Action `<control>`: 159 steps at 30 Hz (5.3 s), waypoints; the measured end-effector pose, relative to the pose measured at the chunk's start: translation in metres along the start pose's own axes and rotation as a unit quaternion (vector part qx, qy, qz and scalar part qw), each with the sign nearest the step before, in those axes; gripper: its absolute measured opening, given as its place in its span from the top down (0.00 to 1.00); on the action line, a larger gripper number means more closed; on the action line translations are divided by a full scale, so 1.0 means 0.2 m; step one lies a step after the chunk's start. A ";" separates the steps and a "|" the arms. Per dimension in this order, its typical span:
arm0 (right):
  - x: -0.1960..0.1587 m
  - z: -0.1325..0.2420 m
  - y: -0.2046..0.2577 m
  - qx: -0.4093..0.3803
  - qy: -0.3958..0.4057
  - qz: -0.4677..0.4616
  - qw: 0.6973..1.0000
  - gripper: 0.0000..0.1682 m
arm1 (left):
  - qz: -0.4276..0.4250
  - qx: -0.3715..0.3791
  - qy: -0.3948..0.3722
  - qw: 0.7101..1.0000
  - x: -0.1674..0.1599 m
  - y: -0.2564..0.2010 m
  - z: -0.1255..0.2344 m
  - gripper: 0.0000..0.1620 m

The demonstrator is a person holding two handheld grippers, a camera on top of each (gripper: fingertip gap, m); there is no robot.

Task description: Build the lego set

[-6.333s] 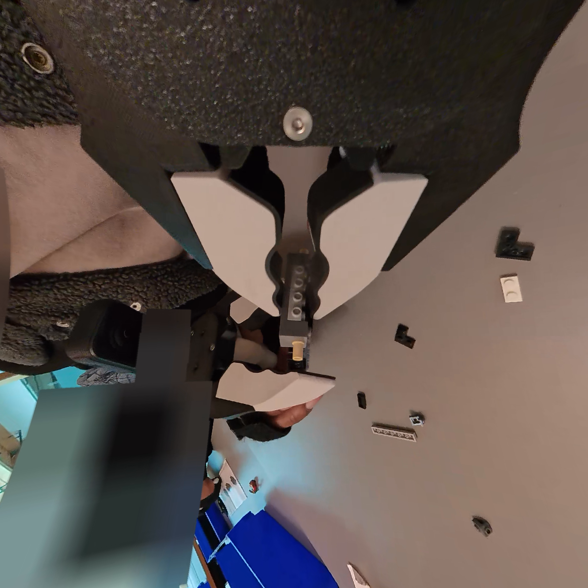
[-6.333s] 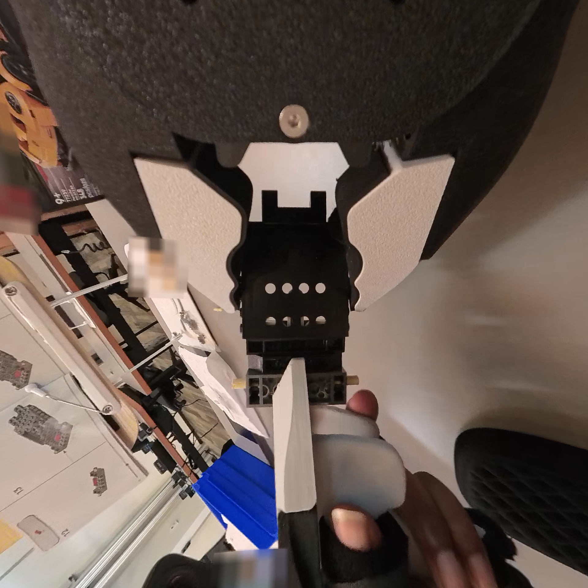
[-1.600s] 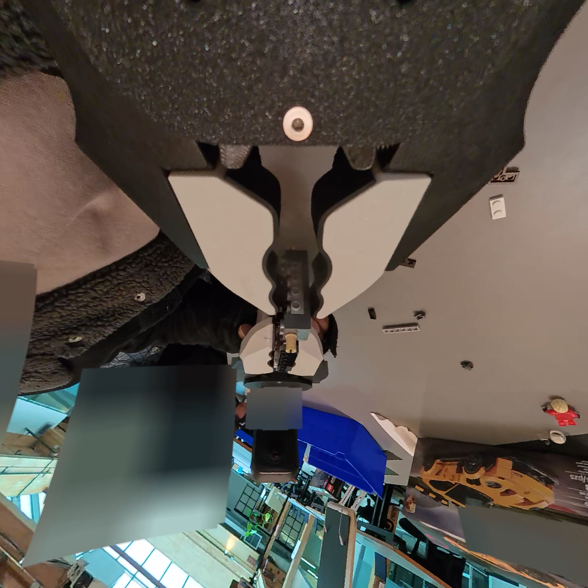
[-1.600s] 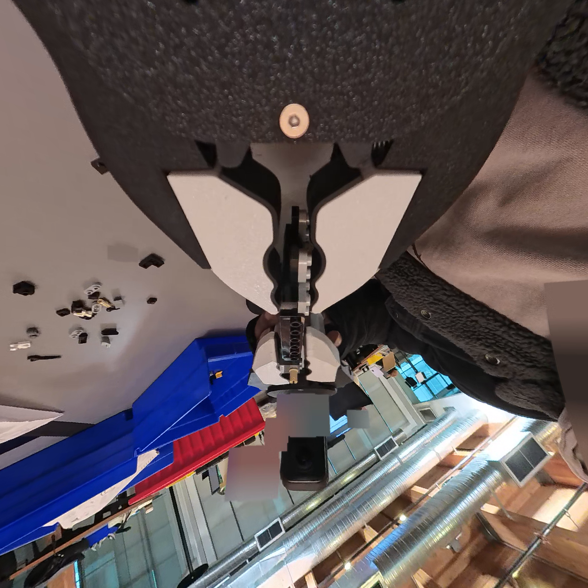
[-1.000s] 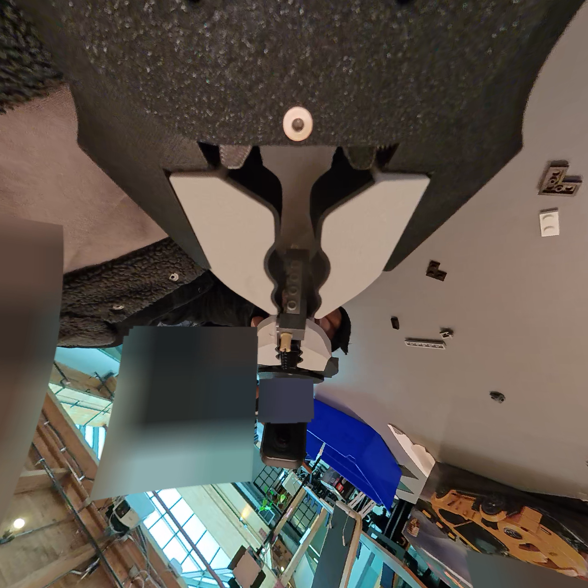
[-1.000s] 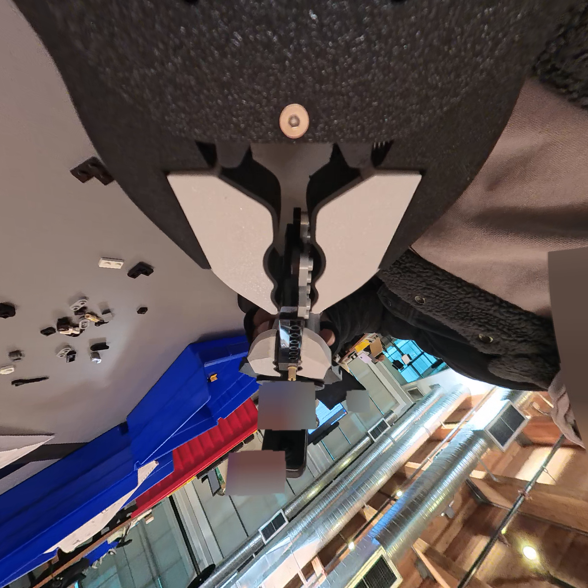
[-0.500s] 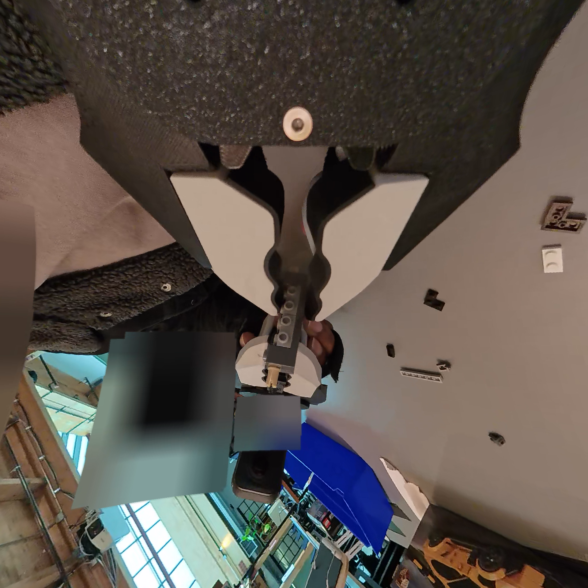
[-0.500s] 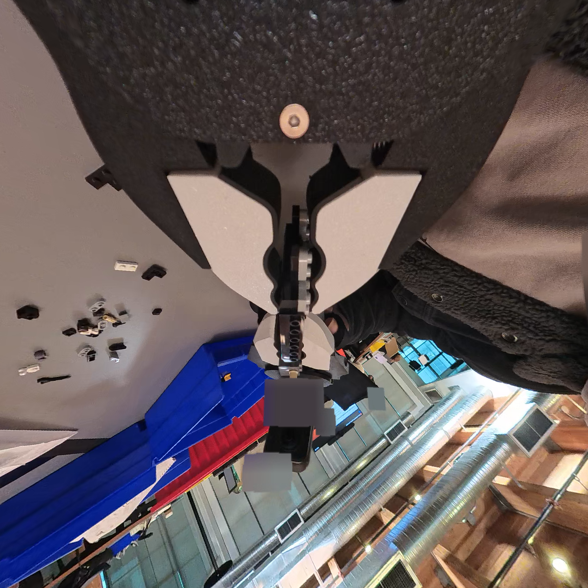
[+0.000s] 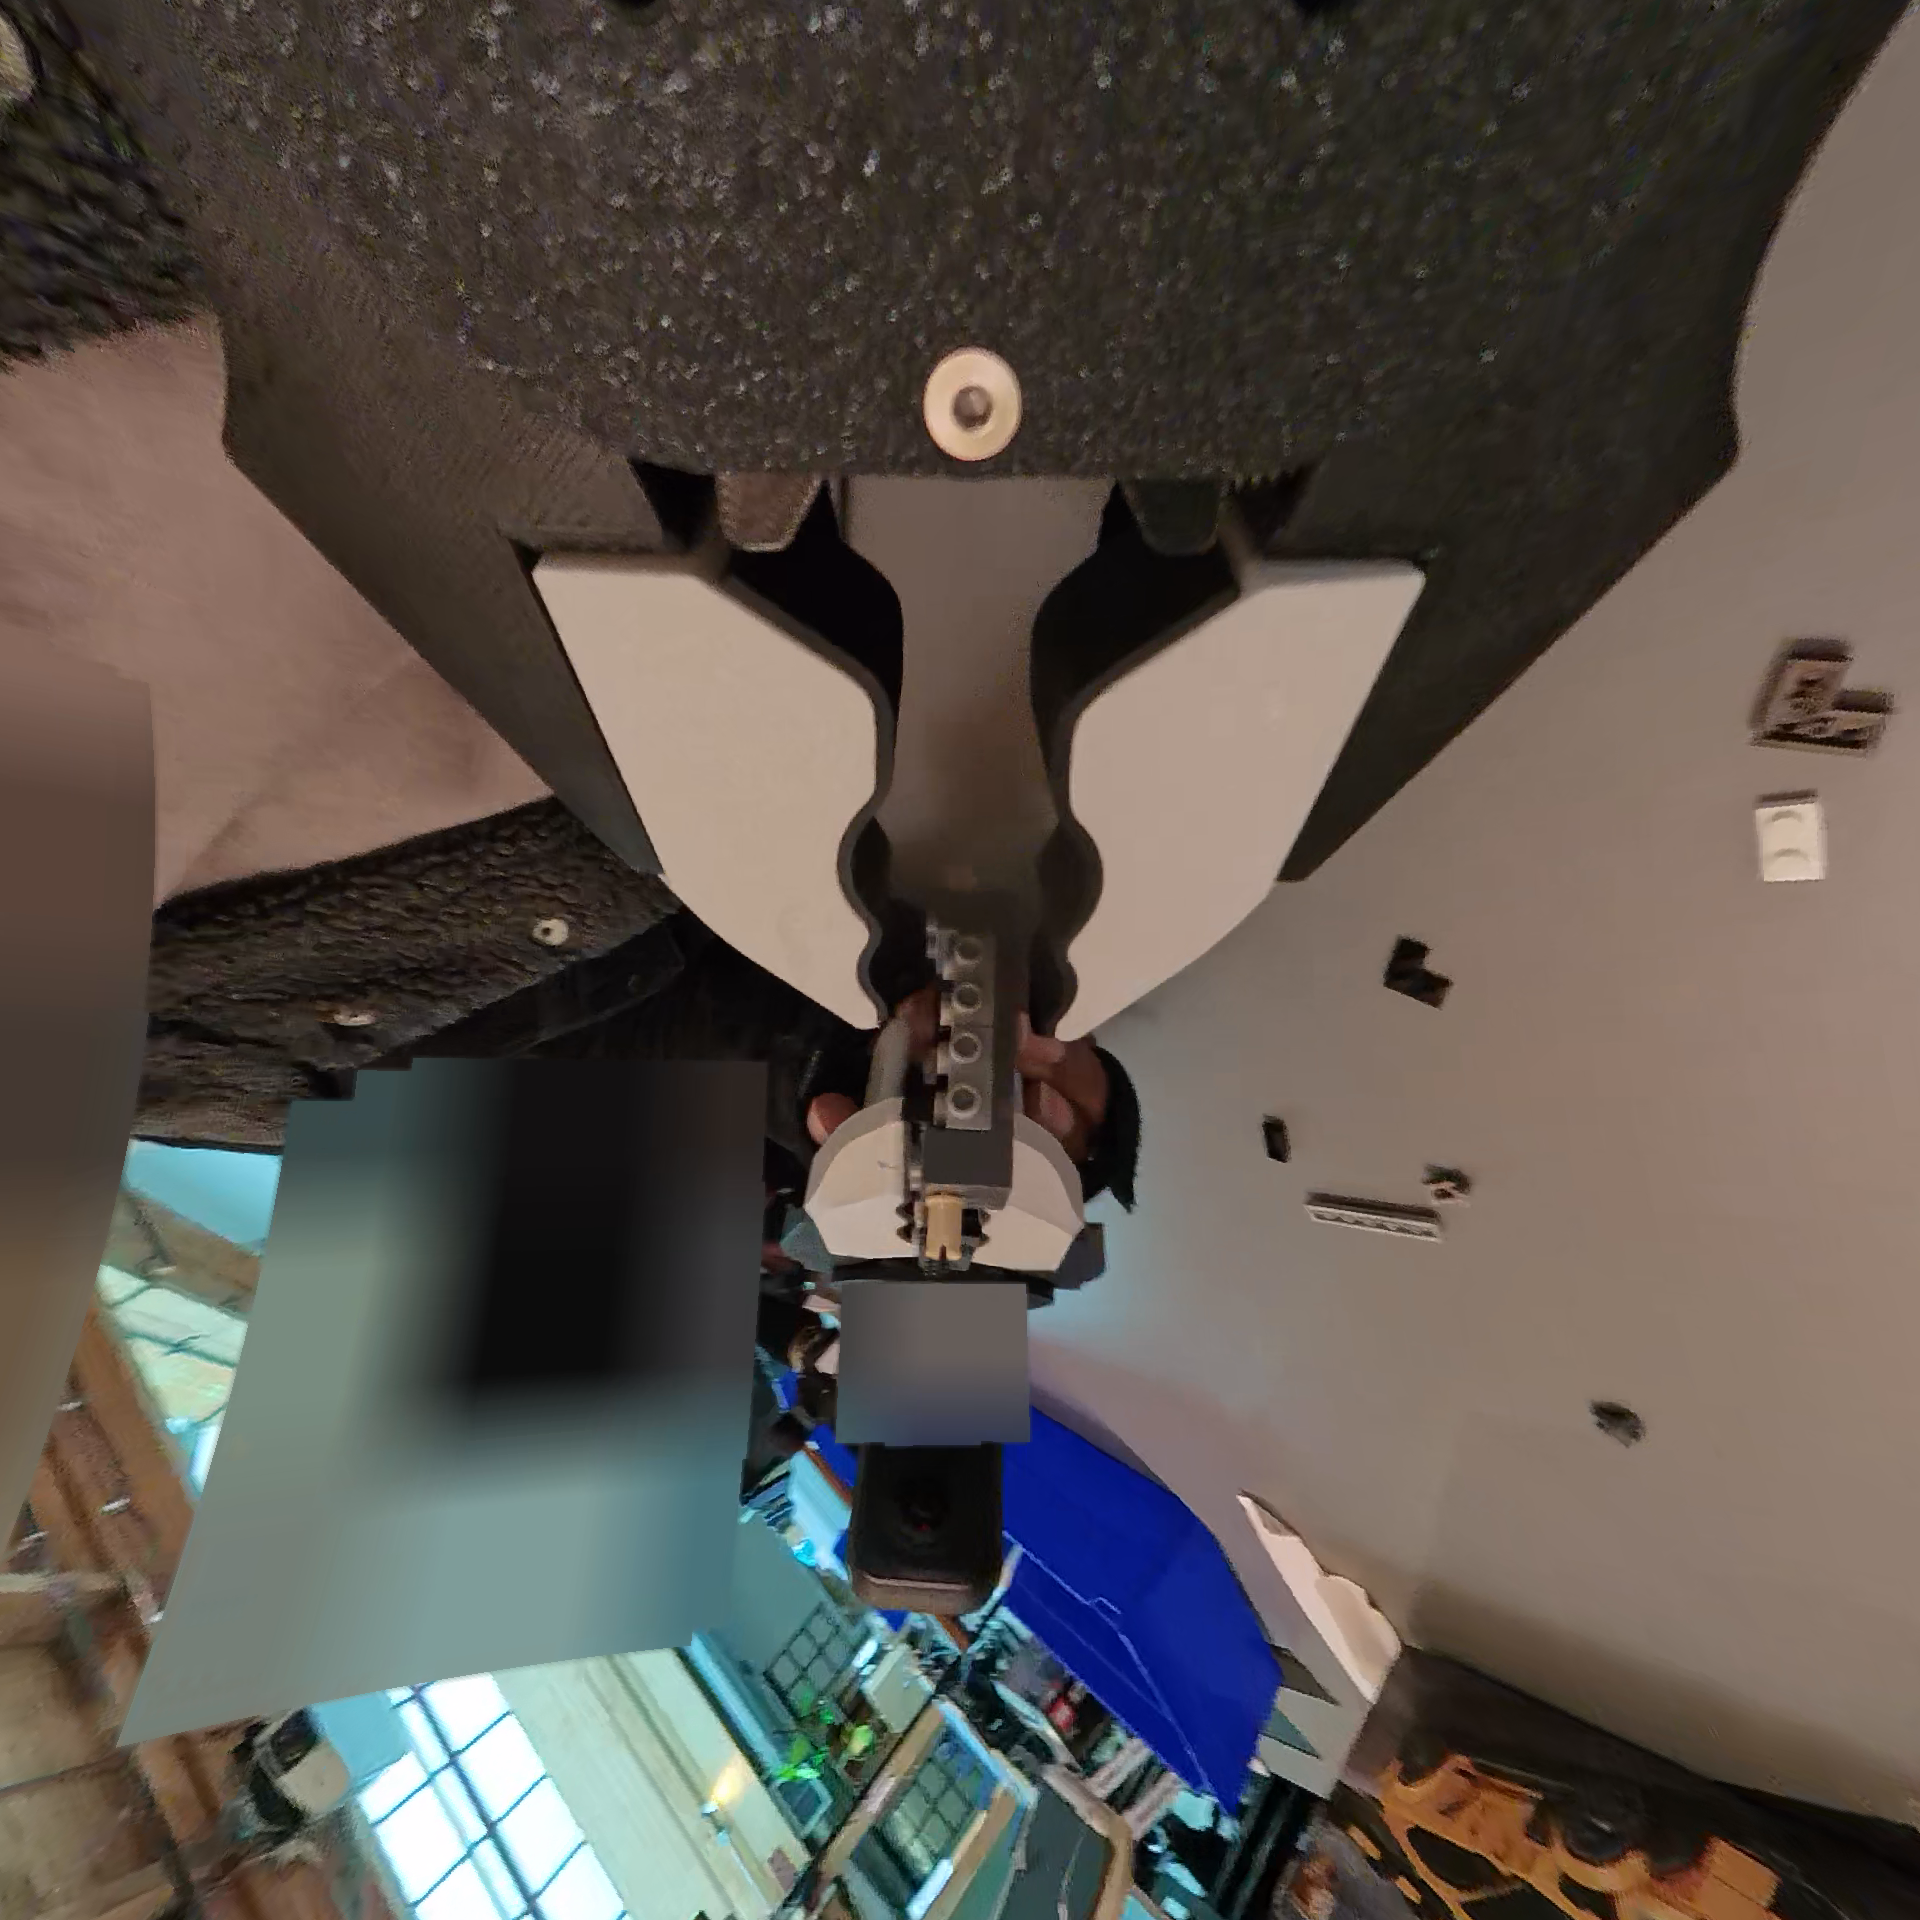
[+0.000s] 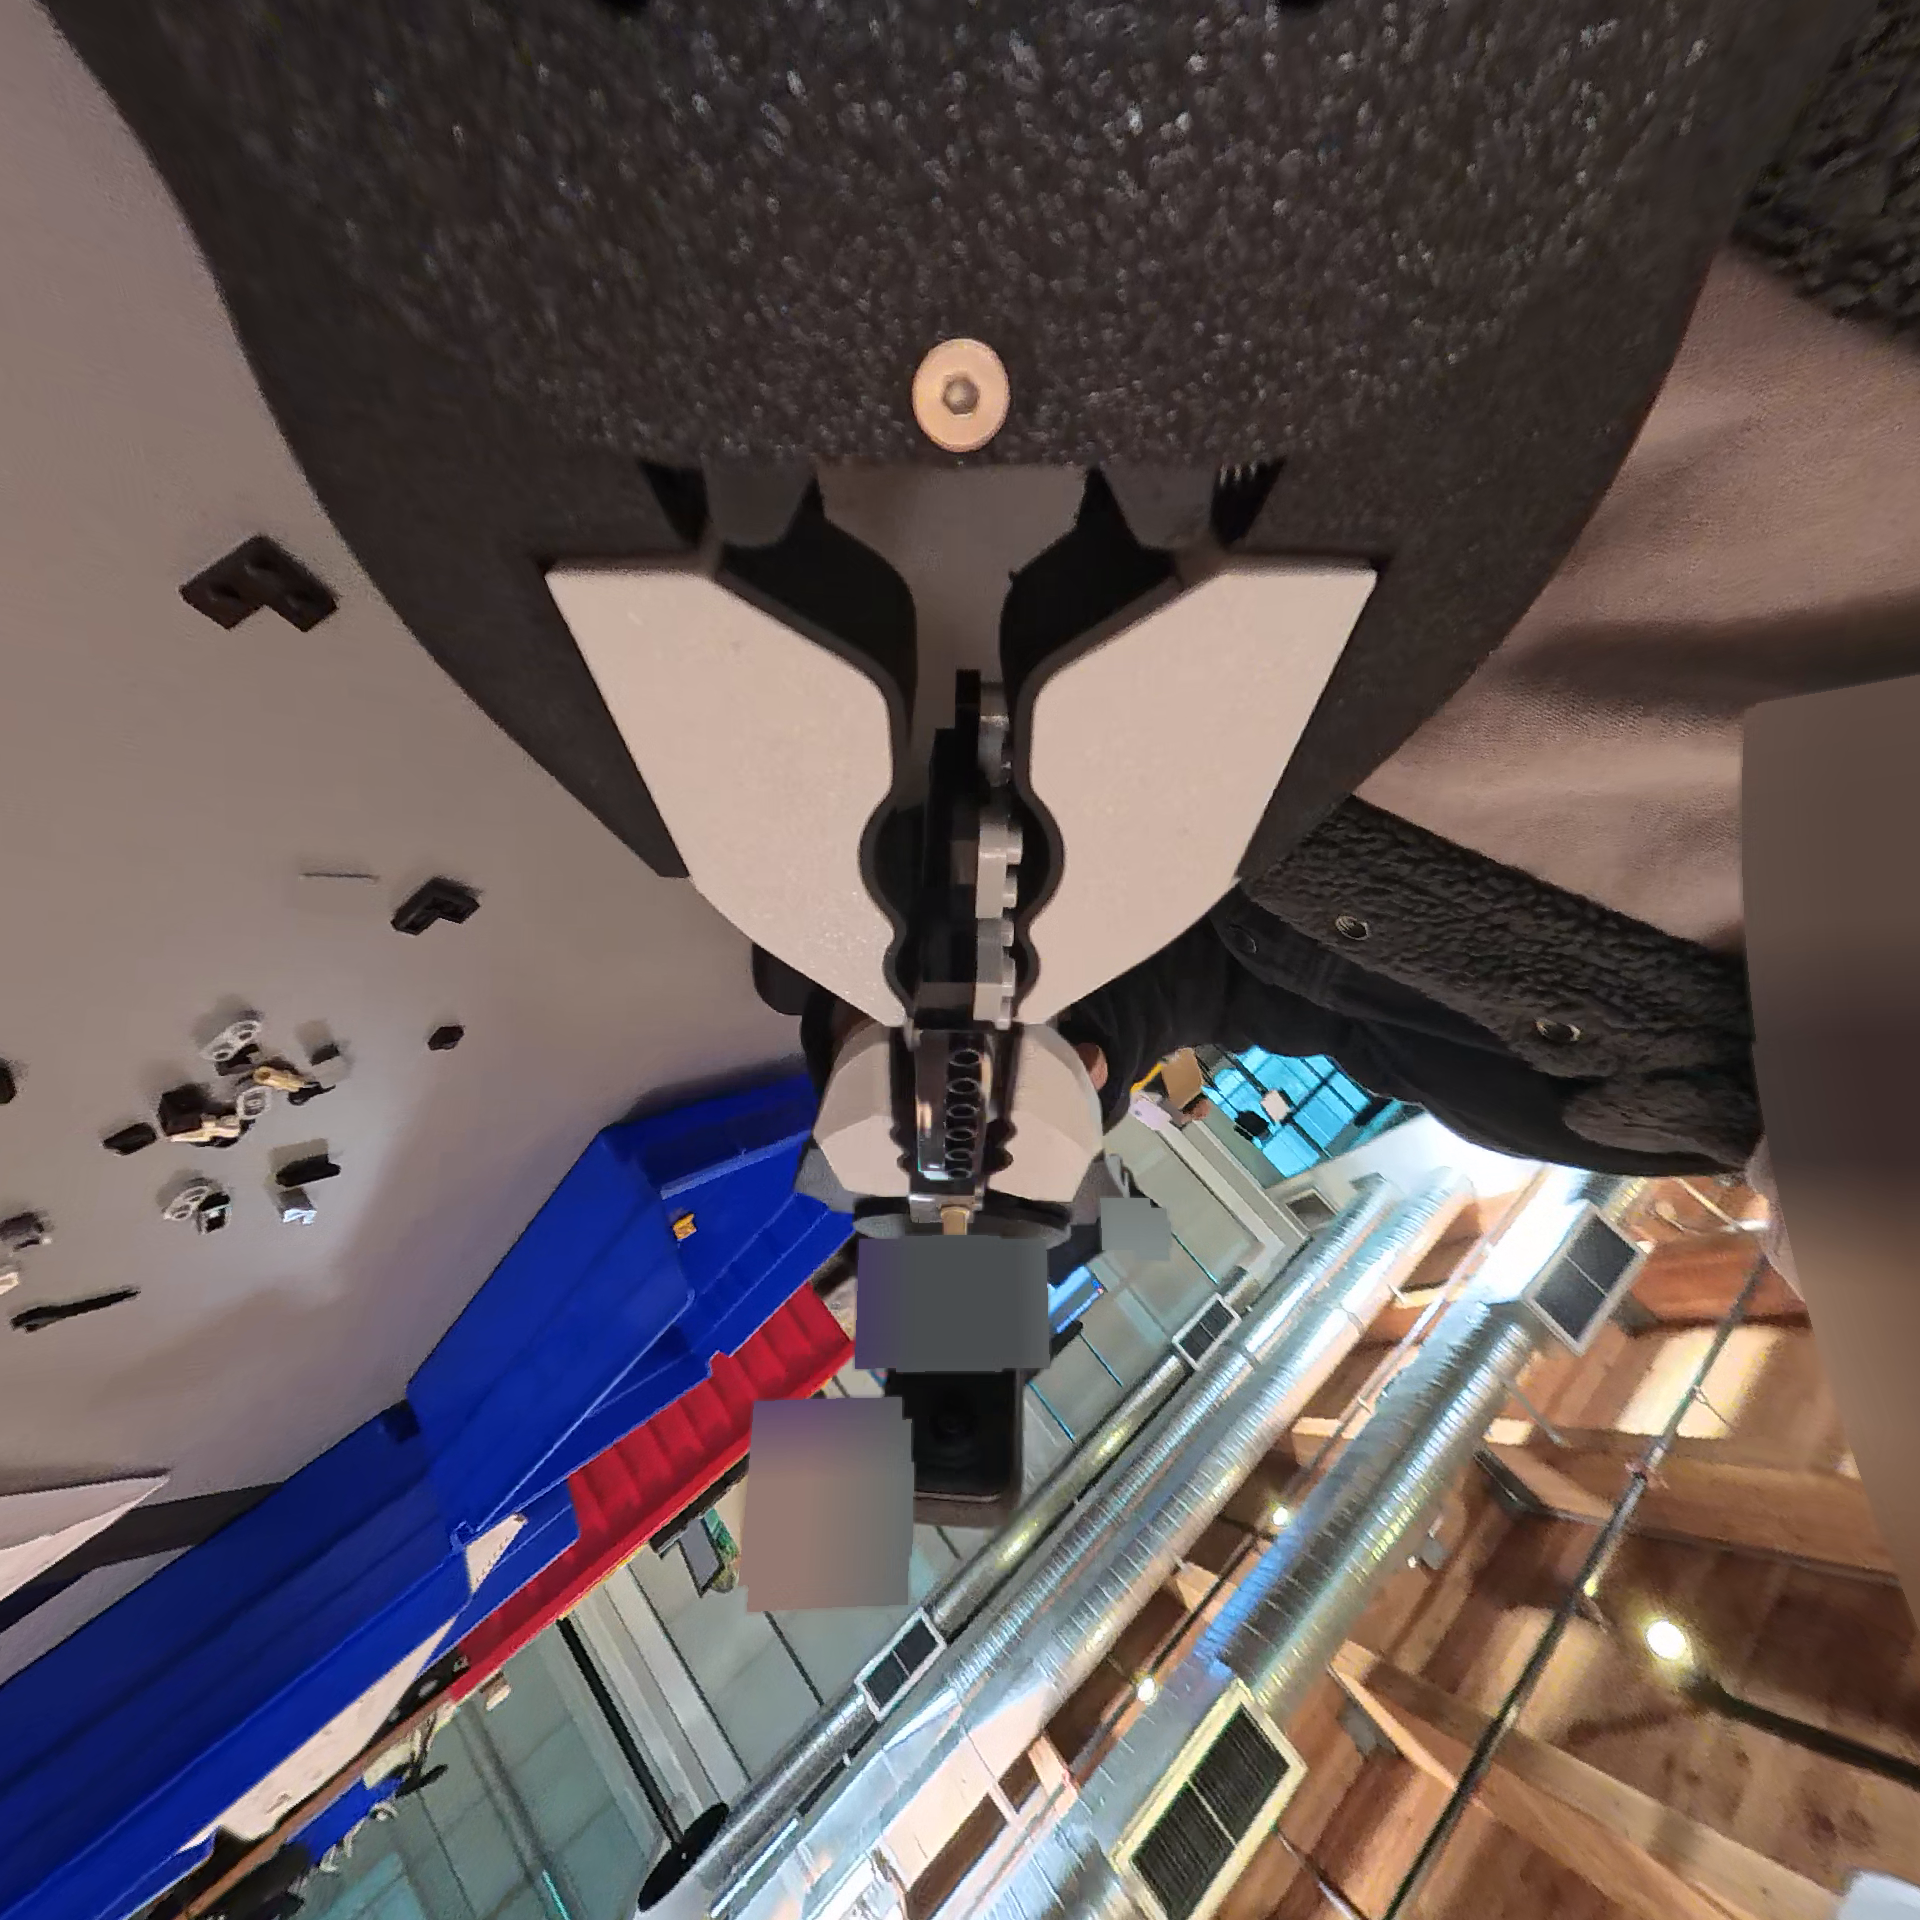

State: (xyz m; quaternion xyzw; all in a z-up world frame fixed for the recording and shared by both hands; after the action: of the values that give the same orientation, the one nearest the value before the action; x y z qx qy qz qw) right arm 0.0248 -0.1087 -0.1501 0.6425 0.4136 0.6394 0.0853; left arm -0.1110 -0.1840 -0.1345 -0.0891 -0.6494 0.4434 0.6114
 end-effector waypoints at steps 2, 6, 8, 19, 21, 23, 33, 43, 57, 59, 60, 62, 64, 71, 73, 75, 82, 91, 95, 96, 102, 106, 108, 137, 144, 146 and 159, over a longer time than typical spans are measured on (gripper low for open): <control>0.00 0.01 -0.01 0.002 -0.002 -0.008 1.000 0.92 | -0.021 0.027 -0.001 0.999 0.02 0.00 0.01 0.85; -0.01 0.00 -0.02 -0.001 0.002 -0.007 1.000 0.92 | -0.034 0.051 0.003 0.998 0.05 0.00 0.00 0.91; -0.01 0.00 -0.02 -0.009 0.007 0.002 1.000 0.92 | -0.028 0.050 0.006 0.998 0.05 0.01 0.00 0.92; -0.02 -0.02 0.01 0.002 0.016 0.009 1.000 0.92 | 0.021 -0.018 -0.006 1.000 0.04 0.00 0.02 0.92; -0.02 -0.02 0.01 0.002 0.020 0.009 1.000 0.92 | 0.028 -0.028 -0.008 0.999 0.04 0.01 0.02 0.92; -0.02 -0.02 0.01 0.002 0.022 0.008 1.000 0.92 | 0.032 -0.032 -0.012 0.999 0.03 0.01 0.02 0.92; -0.02 -0.02 0.01 0.006 0.025 0.005 1.000 0.92 | 0.028 -0.037 -0.016 0.999 0.02 0.01 0.02 0.92; -0.01 -0.01 0.00 0.018 0.006 -0.014 1.000 0.92 | -0.001 -0.041 -0.028 0.999 0.05 -0.01 0.01 0.84; -0.03 0.00 -0.04 0.019 0.013 -0.048 0.999 0.92 | 0.040 -0.044 -0.014 0.998 0.03 0.03 0.02 0.92; -0.04 0.00 -0.04 0.016 0.017 -0.050 0.998 0.92 | 0.038 -0.041 -0.014 0.998 0.03 0.04 0.02 0.92; -0.04 0.00 -0.04 0.017 0.018 -0.052 0.998 0.92 | 0.037 -0.042 -0.012 0.998 0.03 0.04 0.02 0.92; -0.04 0.00 -0.04 0.019 0.018 -0.052 0.998 0.92 | 0.037 -0.045 -0.010 0.998 0.03 0.03 0.02 0.92; -0.04 0.00 -0.04 0.019 0.020 -0.051 0.998 0.92 | 0.037 -0.049 -0.009 0.998 0.03 0.03 0.02 0.92; -0.04 0.01 -0.05 0.012 0.040 -0.060 0.997 0.92 | 0.022 -0.026 -0.007 0.999 0.01 0.07 0.02 0.87; -0.05 0.03 -0.07 0.000 0.076 -0.099 0.992 0.92 | 0.000 0.021 0.000 1.000 0.00 0.12 0.06 0.81; -0.09 0.06 -0.11 -0.030 0.132 -0.133 0.982 0.92 | -0.024 0.059 0.009 0.998 -0.02 0.16 0.10 0.81; -0.14 0.02 -0.17 -0.066 0.210 -0.219 0.951 0.92 | -0.339 0.147 0.147 0.917 -0.18 0.14 0.01 0.54; -0.20 0.00 -0.19 -0.052 0.186 -0.270 0.943 0.92 | -0.513 0.147 0.181 0.826 -0.22 0.10 -0.03 0.59; -0.18 0.04 -0.17 -0.053 0.196 -0.236 0.950 0.80 | -0.472 0.133 0.181 0.852 -0.24 0.12 -0.04 0.59; -0.17 0.07 -0.16 -0.058 0.208 -0.217 0.952 0.76 | -0.453 0.127 0.183 0.863 -0.25 0.14 -0.04 0.59; -0.07 0.24 -0.15 -0.212 0.294 0.032 0.931 0.75 | -0.348 0.131 0.228 0.900 -0.29 0.22 -0.06 0.59; -0.02 0.23 -0.13 -0.252 0.314 0.158 0.902 0.78 | -0.344 0.151 0.261 0.889 -0.32 0.27 -0.07 0.59; -0.01 0.22 -0.14 -0.257 0.307 0.197 0.895 0.79 | -0.356 0.168 0.272 0.878 -0.33 0.29 -0.08 0.59; 0.30 0.20 -0.15 -0.381 -0.053 0.385 0.839 1.00 | -0.317 0.320 -0.185 0.873 0.17 0.33 0.20 1.00; 0.21 0.21 -0.28 -0.391 0.030 0.373 0.841 0.85 | -0.356 0.326 -0.161 0.861 0.16 0.32 0.18 1.00; 0.19 0.19 -0.30 -0.381 0.041 0.359 0.851 0.80 | -0.346 0.323 -0.149 0.868 0.15 0.32 0.16 0.97; 0.13 0.22 -0.29 -0.418 0.026 0.373 0.828 1.00 | -0.268 0.330 -0.155 0.892 0.11 0.45 0.22 1.00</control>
State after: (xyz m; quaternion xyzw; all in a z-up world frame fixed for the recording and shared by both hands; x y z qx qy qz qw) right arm 0.0348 -0.0363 -0.1762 0.6340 -0.1622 0.7508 0.0900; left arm -0.1924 -0.1376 -0.1748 0.3654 -0.5513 0.4594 0.5929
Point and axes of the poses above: each gripper's, where its closed fingertips meet, z back along the fingers, x out of its top, y = z × x across the jaws, the point moved 7 cm from there along z, back along the fingers
